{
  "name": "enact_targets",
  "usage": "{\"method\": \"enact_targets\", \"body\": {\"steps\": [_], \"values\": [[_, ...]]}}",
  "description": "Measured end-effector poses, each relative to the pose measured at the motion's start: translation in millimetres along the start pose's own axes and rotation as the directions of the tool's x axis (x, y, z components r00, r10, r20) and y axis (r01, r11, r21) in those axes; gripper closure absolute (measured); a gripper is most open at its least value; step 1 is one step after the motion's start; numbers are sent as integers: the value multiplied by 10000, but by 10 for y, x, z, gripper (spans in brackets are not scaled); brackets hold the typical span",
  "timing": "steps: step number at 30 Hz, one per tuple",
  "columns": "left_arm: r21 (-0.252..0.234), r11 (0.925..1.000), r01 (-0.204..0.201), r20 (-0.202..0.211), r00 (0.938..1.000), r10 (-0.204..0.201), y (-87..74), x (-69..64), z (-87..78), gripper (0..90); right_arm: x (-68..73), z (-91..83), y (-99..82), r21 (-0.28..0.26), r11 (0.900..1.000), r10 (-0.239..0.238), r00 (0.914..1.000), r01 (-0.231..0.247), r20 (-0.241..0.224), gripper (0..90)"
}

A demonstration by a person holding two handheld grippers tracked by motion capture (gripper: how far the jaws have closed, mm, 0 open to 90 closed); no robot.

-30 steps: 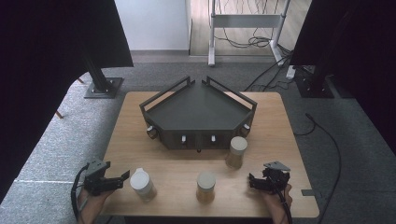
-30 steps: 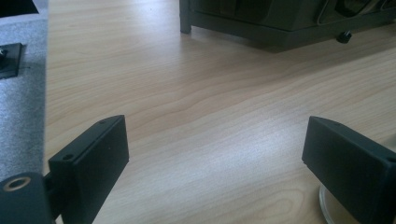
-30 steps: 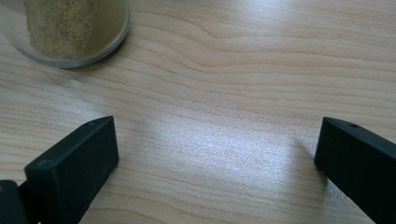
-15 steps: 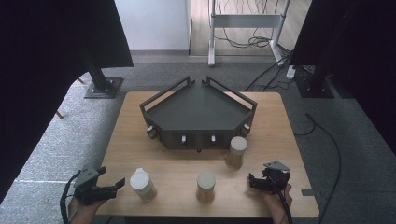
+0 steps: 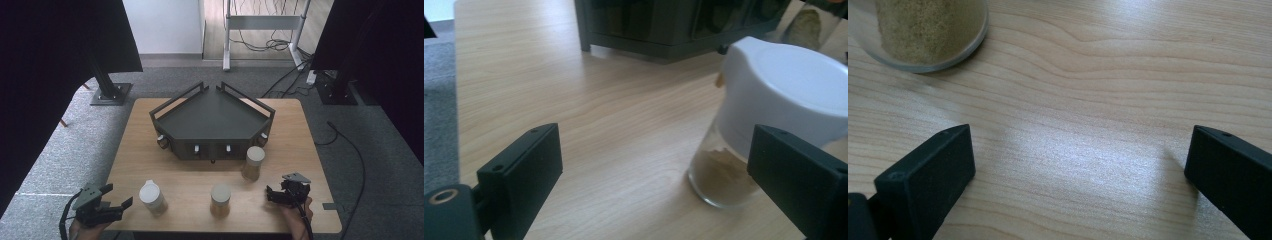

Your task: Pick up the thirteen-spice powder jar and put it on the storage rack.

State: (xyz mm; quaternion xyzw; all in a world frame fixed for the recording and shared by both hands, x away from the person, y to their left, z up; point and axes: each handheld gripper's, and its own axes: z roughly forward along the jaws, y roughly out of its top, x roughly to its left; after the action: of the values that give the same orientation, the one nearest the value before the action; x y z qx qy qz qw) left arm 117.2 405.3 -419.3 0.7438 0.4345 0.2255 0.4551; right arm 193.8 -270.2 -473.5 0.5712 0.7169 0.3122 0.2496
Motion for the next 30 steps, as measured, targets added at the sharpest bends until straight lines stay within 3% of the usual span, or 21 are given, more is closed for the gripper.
{"method": "enact_targets", "body": {"steps": [17,22,30], "values": [[66,9999,-133,787,9968,127,-157,-101,28,72,0,0,0,1,10000,2,10000,-2,1,0],[-92,9997,-225,905,9956,232,-199,-179,51,72,1,0,0,0,10000,1,10000,-1,2,0],[-182,9988,-460,1034,9935,476,-140,-346,186,72,1,0,0,0,10000,4,10000,-4,3,0]]}}
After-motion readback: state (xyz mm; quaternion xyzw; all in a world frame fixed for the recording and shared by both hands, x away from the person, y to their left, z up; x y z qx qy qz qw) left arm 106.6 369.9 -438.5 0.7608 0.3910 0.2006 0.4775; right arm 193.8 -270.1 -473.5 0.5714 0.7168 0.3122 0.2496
